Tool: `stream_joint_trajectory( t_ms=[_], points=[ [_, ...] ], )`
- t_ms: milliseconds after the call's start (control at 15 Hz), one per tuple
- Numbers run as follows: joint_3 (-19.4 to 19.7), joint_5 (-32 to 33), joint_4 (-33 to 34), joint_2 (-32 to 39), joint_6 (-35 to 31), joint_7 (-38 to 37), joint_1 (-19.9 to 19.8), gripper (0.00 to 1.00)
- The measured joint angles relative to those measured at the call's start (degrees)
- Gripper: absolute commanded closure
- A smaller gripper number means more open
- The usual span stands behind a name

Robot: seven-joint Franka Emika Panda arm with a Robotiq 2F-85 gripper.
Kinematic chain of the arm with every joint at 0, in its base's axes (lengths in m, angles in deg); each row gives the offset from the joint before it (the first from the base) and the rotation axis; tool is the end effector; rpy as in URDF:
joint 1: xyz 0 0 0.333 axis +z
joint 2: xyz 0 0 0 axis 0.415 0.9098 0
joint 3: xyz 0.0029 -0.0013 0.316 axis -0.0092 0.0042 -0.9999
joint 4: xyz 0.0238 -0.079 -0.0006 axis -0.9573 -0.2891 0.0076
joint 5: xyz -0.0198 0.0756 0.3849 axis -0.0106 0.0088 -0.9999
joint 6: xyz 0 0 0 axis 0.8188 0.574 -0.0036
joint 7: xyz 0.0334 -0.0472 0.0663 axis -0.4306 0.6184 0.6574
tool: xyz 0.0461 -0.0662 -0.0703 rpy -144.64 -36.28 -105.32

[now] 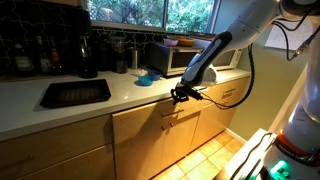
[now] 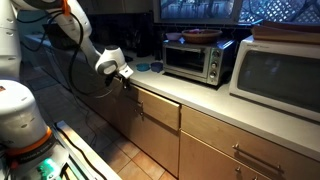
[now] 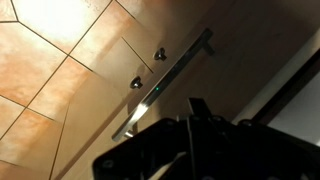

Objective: Close the open drawer

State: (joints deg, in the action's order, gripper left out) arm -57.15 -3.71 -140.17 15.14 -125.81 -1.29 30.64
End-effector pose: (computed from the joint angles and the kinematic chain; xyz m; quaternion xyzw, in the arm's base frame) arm 0.4997 0.1011 0.2231 -0.9011 0.3966 -0.1144 0.1327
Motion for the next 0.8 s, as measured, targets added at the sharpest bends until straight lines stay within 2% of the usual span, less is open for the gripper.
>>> stream_joint_trajectory(
  t_ms=[200,333,400,467,533,600,800],
  points=[
    [-0.07,0.48,-5.30,-3.61,0.95,3.81,0.82,1.00],
    [1.82,4.22,-10.35,-7.53,3.15,3.97,2.59,1.00],
    [3.67,8.44,-13.08,-9.95,4.71,2.55,3.84,0.74],
    [5.83,13.30,-15.88,-12.64,6.23,0.74,5.21,0.73],
    [8.05,18.19,-18.59,-15.55,7.61,-0.55,6.45,0.66],
    [8.64,22.87,-19.65,-17.94,9.89,-1.26,6.05,0.60],
    [5.34,35.44,-17.02,-25.26,21.91,-4.04,1.48,0.36]
  ],
)
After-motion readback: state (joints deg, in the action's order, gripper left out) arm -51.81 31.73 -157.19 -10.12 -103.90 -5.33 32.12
